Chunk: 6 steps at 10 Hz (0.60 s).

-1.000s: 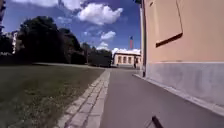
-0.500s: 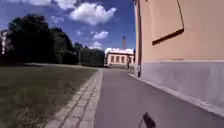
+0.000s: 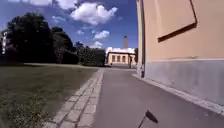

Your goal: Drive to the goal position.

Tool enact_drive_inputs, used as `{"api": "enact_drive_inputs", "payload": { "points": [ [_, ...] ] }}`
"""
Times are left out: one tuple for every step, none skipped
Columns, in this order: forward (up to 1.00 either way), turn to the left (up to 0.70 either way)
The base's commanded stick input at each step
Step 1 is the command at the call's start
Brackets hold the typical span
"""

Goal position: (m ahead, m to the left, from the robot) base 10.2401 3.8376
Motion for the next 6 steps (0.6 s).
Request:
{"api": "enact_drive_inputs", "payload": {
  "points": [
    [0.85,0.0],
    [0.85,0.0],
    [0.85,0.0],
    [0.85,0.0],
    [0.85,0.0],
    [0.85,0.0]
  ]
}}
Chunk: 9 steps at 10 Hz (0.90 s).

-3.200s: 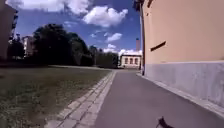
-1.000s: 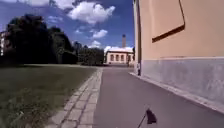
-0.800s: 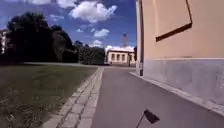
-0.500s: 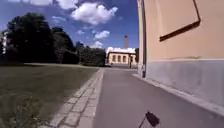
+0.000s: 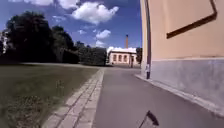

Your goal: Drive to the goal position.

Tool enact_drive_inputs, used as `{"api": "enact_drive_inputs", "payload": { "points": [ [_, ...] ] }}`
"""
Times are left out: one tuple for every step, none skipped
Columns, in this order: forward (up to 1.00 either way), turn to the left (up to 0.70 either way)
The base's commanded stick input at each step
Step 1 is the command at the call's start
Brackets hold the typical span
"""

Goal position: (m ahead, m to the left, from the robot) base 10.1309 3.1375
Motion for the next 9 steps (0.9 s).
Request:
{"api": "enact_drive_inputs", "payload": {
  "points": [
    [0.85,0.0],
    [0.85,0.0],
    [0.85,0.0],
    [0.85,0.0],
    [0.85,0.0],
    [0.85,0.0],
    [0.85,-0.05],
    [0.85,-0.34],
    [0.85,-0.34]
  ]
}}
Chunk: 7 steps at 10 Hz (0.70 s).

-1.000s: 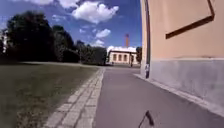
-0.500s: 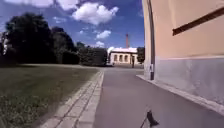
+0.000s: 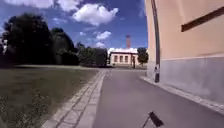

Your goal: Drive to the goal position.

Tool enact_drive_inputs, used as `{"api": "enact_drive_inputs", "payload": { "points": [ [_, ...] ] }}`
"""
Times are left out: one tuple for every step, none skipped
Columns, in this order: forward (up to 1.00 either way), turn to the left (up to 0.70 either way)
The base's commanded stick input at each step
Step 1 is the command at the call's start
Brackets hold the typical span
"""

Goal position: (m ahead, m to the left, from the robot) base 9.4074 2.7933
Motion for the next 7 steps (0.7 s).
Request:
{"api": "enact_drive_inputs", "payload": {
  "points": [
    [0.85,-0.34],
    [0.85,-0.19],
    [0.85,0.0],
    [0.85,0.0],
    [0.85,0.0],
    [0.85,0.0],
    [0.85,0.0]
  ]
}}
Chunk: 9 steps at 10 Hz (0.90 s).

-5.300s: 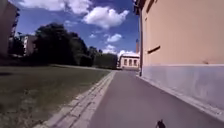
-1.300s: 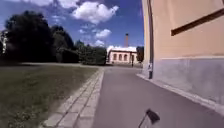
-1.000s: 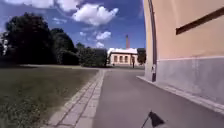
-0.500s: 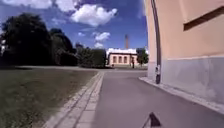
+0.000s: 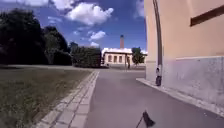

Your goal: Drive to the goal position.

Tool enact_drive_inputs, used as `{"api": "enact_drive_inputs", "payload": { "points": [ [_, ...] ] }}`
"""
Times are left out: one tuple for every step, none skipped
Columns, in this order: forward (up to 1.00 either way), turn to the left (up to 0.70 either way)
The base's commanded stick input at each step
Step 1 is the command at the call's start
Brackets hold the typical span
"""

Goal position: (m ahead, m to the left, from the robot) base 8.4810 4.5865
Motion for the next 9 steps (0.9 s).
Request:
{"api": "enact_drive_inputs", "payload": {
  "points": [
    [0.85,0.0],
    [0.85,0.0],
    [0.85,0.0],
    [0.85,0.0],
    [0.85,0.0],
    [0.85,0.0],
    [0.85,0.0],
    [0.85,0.0],
    [0.85,0.0]
  ]
}}
